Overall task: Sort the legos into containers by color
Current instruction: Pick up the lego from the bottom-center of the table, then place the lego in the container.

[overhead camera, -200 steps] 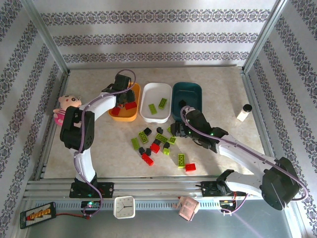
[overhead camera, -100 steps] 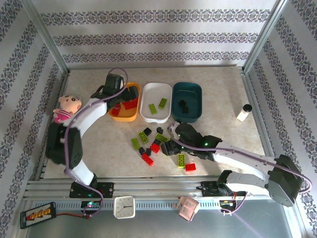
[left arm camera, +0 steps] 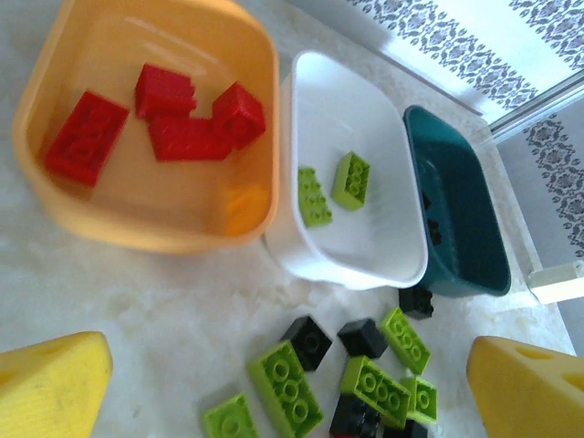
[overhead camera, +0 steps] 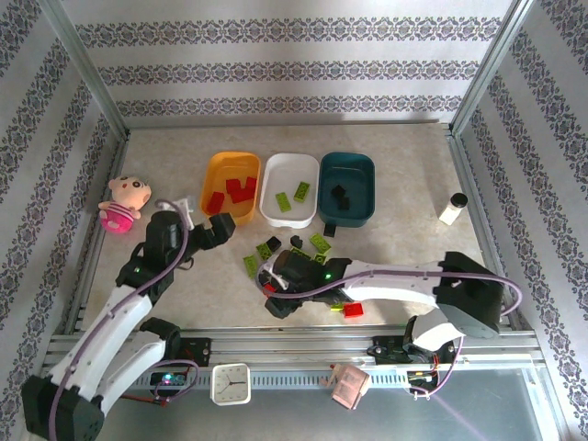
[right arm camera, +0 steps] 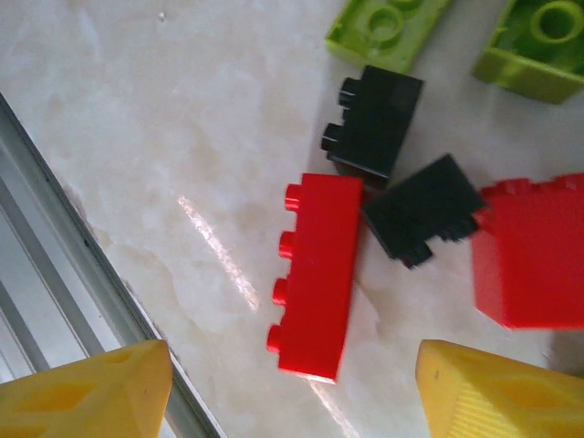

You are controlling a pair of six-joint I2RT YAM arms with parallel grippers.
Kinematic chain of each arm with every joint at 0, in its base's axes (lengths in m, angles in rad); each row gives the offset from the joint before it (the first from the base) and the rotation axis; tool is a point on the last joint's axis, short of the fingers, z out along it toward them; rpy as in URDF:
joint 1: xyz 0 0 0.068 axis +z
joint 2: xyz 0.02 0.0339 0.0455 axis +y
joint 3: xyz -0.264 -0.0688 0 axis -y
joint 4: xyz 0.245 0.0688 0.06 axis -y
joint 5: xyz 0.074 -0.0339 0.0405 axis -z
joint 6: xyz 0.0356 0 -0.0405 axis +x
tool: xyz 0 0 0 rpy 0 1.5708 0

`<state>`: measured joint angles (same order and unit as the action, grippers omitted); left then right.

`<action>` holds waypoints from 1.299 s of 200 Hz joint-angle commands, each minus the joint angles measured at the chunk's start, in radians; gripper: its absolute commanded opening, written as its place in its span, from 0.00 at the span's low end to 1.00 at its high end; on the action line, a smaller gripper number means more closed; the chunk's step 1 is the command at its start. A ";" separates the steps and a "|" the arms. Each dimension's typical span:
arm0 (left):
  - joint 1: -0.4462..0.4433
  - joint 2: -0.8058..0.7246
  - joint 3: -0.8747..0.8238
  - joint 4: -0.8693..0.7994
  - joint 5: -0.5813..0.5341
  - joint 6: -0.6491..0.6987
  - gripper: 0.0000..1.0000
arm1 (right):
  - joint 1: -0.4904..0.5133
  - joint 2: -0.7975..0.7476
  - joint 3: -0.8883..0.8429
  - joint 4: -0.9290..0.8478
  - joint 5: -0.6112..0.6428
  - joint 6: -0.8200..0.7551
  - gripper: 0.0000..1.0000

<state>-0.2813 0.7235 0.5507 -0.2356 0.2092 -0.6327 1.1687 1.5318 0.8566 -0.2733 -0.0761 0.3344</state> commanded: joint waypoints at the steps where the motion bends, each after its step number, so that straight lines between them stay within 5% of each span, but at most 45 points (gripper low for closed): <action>1: -0.009 -0.094 -0.053 -0.103 -0.008 -0.039 1.00 | 0.010 0.058 0.052 -0.030 0.033 -0.025 0.69; 53: -0.008 -0.230 -0.121 -0.189 -0.027 -0.061 1.00 | 0.014 0.163 0.068 -0.044 0.040 -0.018 0.60; 121: -0.008 -0.234 -0.118 -0.207 -0.043 -0.058 1.00 | 0.013 0.104 0.036 0.004 -0.100 -0.056 0.21; 184: -0.007 -0.250 -0.118 -0.231 -0.051 -0.060 1.00 | -0.120 -0.053 0.145 -0.002 -0.251 -0.084 0.17; 260: -0.009 -0.295 -0.127 -0.259 -0.039 -0.089 1.00 | -0.338 0.487 0.800 -0.075 -0.165 -0.072 0.17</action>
<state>-0.2813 0.4477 0.4328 -0.4606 0.1719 -0.6975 0.8528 1.8362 1.4853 -0.2790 -0.2722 0.2710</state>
